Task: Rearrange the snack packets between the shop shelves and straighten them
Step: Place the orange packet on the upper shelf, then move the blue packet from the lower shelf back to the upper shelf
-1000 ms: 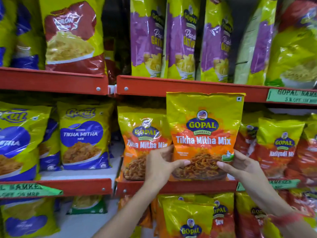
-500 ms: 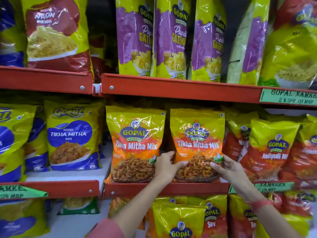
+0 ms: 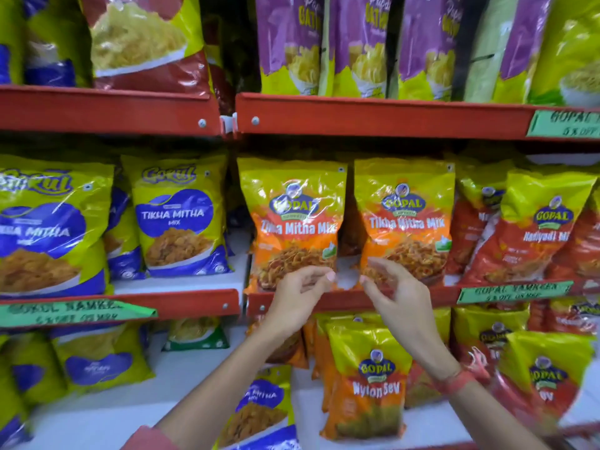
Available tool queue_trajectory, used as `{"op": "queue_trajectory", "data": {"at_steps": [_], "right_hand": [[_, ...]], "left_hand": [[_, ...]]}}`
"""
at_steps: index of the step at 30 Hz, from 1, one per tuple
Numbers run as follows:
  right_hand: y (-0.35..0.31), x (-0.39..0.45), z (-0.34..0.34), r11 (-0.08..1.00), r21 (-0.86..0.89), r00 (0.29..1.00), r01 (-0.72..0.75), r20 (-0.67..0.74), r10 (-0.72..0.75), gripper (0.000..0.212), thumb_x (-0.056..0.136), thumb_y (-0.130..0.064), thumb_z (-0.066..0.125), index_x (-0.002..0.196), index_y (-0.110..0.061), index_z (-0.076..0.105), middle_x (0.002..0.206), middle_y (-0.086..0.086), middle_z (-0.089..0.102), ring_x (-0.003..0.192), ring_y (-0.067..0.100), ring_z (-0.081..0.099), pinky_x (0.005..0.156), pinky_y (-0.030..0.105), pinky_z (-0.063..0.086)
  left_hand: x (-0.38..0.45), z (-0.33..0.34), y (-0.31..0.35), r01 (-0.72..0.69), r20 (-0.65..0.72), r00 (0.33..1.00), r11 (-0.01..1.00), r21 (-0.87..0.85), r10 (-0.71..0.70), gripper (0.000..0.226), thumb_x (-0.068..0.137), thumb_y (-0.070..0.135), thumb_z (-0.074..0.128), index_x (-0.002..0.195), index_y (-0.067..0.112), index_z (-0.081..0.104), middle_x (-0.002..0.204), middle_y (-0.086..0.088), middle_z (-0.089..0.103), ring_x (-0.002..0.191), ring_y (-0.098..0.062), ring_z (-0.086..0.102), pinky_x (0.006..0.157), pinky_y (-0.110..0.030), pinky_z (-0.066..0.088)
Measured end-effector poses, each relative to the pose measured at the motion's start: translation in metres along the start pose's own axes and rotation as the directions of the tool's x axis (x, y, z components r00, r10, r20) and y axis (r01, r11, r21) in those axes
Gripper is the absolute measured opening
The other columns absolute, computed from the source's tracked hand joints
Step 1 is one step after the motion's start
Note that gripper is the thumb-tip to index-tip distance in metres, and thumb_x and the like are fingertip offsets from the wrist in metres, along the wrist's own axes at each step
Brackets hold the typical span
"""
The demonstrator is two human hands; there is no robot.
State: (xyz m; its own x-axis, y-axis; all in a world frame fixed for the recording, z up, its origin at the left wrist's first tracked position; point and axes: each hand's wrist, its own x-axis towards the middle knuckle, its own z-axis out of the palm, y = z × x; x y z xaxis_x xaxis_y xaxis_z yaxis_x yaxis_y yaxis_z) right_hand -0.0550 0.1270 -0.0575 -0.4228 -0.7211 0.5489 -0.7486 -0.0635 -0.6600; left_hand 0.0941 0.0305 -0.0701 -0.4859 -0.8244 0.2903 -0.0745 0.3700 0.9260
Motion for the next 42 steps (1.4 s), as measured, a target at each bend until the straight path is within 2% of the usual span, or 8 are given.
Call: {"op": "queue_trajectory", "data": {"at_steps": [11, 14, 18, 21, 25, 28, 31, 42], "right_hand": [[0.024, -0.069, 0.11, 0.965, 0.098, 0.858, -0.243, 0.486, 0.167, 0.01, 0.087, -0.014, 0.069, 0.092, -0.013, 0.077, 0.079, -0.002, 0.073, 0.059, -0.019, 0.06, 0.058, 0.002, 0.042], [0.054, -0.08, 0.148, 0.941, 0.018, 0.775, -0.338, 0.573, 0.268, 0.012, 0.088, -0.011, 0.067, 0.094, -0.009, 0.077, 0.073, -0.005, 0.066, 0.051, -0.018, 0.055, 0.051, 0.005, 0.037], [0.09, -0.1, 0.2, 0.836, -0.078, 0.629, -0.544, 0.621, 0.467, 0.016, 0.085, -0.02, 0.072, 0.088, -0.005, 0.072, 0.076, 0.001, 0.059, 0.076, 0.011, 0.052, 0.054, 0.018, 0.032], [0.101, -0.112, 0.228, 0.648, -0.168, 0.398, -0.743, 0.668, 0.629, 0.045, 0.075, -0.049, 0.075, 0.08, -0.01, 0.053, 0.073, 0.006, 0.047, 0.07, 0.018, 0.05, 0.057, 0.028, 0.033], [0.102, -0.12, 0.248, 0.497, -0.171, 0.231, -0.851, 0.727, 0.646, 0.08, 0.047, -0.074, 0.079, 0.09, -0.012, 0.053, 0.087, 0.008, 0.063, 0.077, 0.021, 0.062, 0.07, 0.029, 0.047], [0.105, -0.128, 0.26, 0.482, -0.138, 0.272, -0.865, 0.679, 0.682, 0.074, 0.059, -0.06, 0.082, 0.104, -0.005, 0.061, 0.096, 0.009, 0.07, 0.076, 0.016, 0.062, 0.068, 0.029, 0.051], [0.111, -0.134, 0.262, 0.515, -0.058, 0.379, -0.855, 0.606, 0.699, 0.051, 0.07, -0.053, 0.078, 0.075, -0.006, 0.061, 0.078, 0.012, 0.062, 0.078, 0.026, 0.059, 0.067, 0.032, 0.043], [0.111, -0.155, 0.241, 0.45, 0.292, 0.52, -0.844, 0.652, 0.552, 0.012, 0.084, -0.021, 0.074, 0.093, -0.015, 0.077, 0.107, 0.013, 0.077, 0.112, 0.033, 0.067, 0.101, 0.049, 0.051]], "left_hand": [[-0.074, -0.061, -0.103, 0.321, -0.049, 0.946, 0.947, -0.023, -0.322, 0.017, 0.096, 0.014, 0.052, 0.098, 0.007, 0.067, 0.091, -0.01, 0.073, 0.068, -0.006, 0.07, 0.069, -0.019, 0.055], [-0.085, -0.068, -0.143, 0.428, -0.14, 0.899, 0.901, 0.072, -0.415, 0.022, 0.093, 0.017, 0.057, 0.101, 0.001, 0.07, 0.099, -0.015, 0.074, 0.087, -0.016, 0.072, 0.079, -0.028, 0.055], [-0.102, -0.068, -0.194, 0.661, -0.337, 0.739, 0.724, 0.197, -0.584, 0.047, 0.087, 0.025, 0.066, 0.125, -0.001, 0.056, 0.126, -0.022, 0.062, 0.118, -0.032, 0.058, 0.096, -0.038, 0.044], [-0.108, -0.064, -0.222, 0.813, -0.339, 0.562, 0.58, 0.057, -0.754, 0.075, 0.082, 0.033, 0.07, 0.138, -0.005, 0.037, 0.139, -0.027, 0.049, 0.129, -0.036, 0.048, 0.101, -0.039, 0.039], [-0.113, -0.068, -0.255, 0.881, -0.164, 0.371, 0.402, -0.251, -0.914, 0.097, 0.054, 0.062, 0.081, 0.119, -0.004, 0.053, 0.115, -0.022, 0.067, 0.101, -0.035, 0.067, 0.088, -0.044, 0.055], [-0.117, -0.067, -0.27, 0.844, -0.129, 0.378, 0.398, -0.36, -0.917, 0.07, 0.061, 0.058, 0.078, 0.093, -0.003, 0.067, 0.093, -0.017, 0.074, 0.083, -0.033, 0.072, 0.079, -0.045, 0.059], [-0.123, -0.061, -0.275, 0.836, -0.245, 0.373, 0.439, -0.329, -0.895, 0.062, 0.063, 0.068, 0.068, 0.064, 0.007, 0.056, 0.073, -0.013, 0.064, 0.075, -0.034, 0.066, 0.075, -0.043, 0.053], [-0.151, -0.064, -0.249, 0.654, -0.272, 0.565, 0.624, -0.428, -0.779, 0.023, 0.08, 0.039, 0.071, 0.066, 0.022, 0.078, 0.08, -0.012, 0.072, 0.078, -0.025, 0.062, 0.089, -0.05, 0.052]]}}
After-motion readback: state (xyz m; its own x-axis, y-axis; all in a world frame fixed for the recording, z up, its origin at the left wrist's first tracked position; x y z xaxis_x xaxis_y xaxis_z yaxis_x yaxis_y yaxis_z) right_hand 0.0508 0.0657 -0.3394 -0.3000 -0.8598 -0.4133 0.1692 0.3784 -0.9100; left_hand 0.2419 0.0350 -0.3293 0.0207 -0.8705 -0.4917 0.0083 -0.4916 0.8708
